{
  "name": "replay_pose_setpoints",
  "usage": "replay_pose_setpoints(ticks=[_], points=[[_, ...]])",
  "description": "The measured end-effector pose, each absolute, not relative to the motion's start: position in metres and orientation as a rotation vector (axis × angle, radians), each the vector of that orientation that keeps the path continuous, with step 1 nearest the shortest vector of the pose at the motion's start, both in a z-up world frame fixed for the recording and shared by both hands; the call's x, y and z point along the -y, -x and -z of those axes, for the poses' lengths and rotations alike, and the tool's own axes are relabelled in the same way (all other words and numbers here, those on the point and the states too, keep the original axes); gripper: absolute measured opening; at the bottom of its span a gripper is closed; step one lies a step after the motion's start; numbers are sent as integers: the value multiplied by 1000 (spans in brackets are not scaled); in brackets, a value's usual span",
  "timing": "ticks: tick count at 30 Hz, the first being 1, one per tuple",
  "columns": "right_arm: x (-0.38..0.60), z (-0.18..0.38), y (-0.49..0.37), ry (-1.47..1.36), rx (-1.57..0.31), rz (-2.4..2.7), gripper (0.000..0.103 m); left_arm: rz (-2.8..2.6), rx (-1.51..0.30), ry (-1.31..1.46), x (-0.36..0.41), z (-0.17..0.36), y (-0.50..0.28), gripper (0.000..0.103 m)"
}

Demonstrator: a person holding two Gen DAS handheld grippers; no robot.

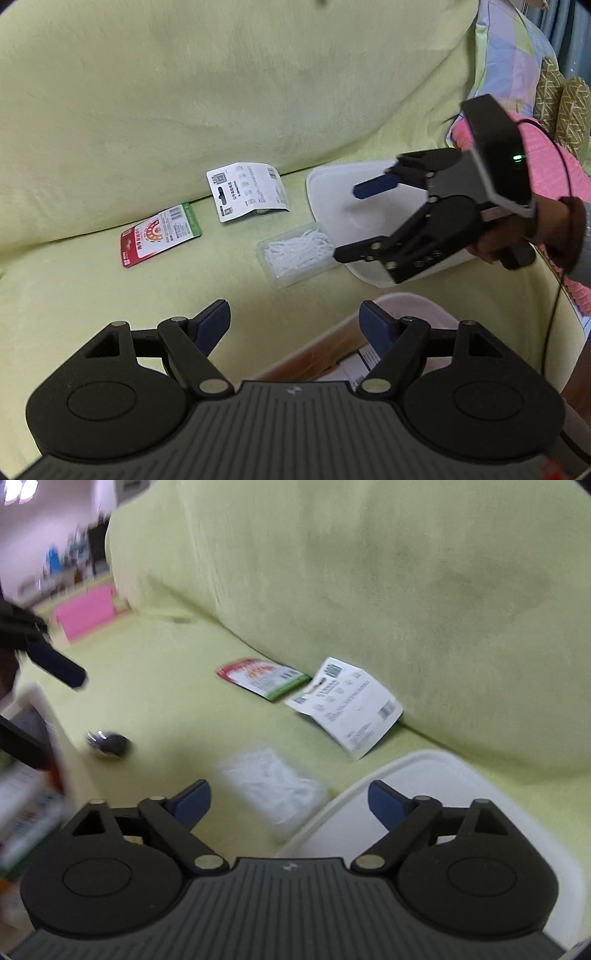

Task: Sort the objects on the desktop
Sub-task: 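Move the right gripper to the clear box of white floss picks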

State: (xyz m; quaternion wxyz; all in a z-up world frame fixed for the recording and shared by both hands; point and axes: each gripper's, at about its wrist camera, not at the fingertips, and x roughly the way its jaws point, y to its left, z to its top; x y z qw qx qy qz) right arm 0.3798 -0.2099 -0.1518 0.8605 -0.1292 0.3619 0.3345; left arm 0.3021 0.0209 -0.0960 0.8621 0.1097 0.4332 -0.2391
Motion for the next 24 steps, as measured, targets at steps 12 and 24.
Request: replay_pose_setpoints(ticks=[12,24], points=[[187,184,-394,530,-781,-866,67,560,-926,-275,-11,114,-343,77],[166,166,-394,631,-765,-943,56,548,-939,-242,-28,121,-346,77]])
